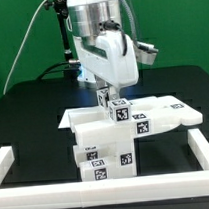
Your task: Assemble chair
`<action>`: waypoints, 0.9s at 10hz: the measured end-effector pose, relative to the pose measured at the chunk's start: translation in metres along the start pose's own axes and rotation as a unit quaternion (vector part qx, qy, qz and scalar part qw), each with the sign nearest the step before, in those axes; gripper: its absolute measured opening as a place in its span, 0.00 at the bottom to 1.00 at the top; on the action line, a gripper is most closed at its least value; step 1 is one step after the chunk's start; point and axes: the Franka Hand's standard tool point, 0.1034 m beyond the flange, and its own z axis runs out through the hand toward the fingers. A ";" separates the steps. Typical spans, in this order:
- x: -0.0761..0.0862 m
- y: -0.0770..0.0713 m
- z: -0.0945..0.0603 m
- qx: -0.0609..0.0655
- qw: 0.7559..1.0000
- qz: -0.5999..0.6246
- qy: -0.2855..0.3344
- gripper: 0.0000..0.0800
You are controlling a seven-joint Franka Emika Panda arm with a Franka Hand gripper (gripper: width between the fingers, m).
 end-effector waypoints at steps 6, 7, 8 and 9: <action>0.004 -0.001 -0.004 -0.001 0.930 -0.368 -0.002 0.81; 0.004 -0.001 -0.004 -0.001 0.920 -0.391 -0.002 0.81; 0.005 -0.001 -0.004 -0.002 0.907 -0.421 -0.001 0.81; 0.004 -0.001 -0.004 -0.007 0.871 -0.491 0.001 0.81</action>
Offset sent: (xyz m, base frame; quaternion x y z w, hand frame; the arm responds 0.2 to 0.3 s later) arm 0.0093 -0.0014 0.0086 0.0307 -0.0448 -0.3574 0.9324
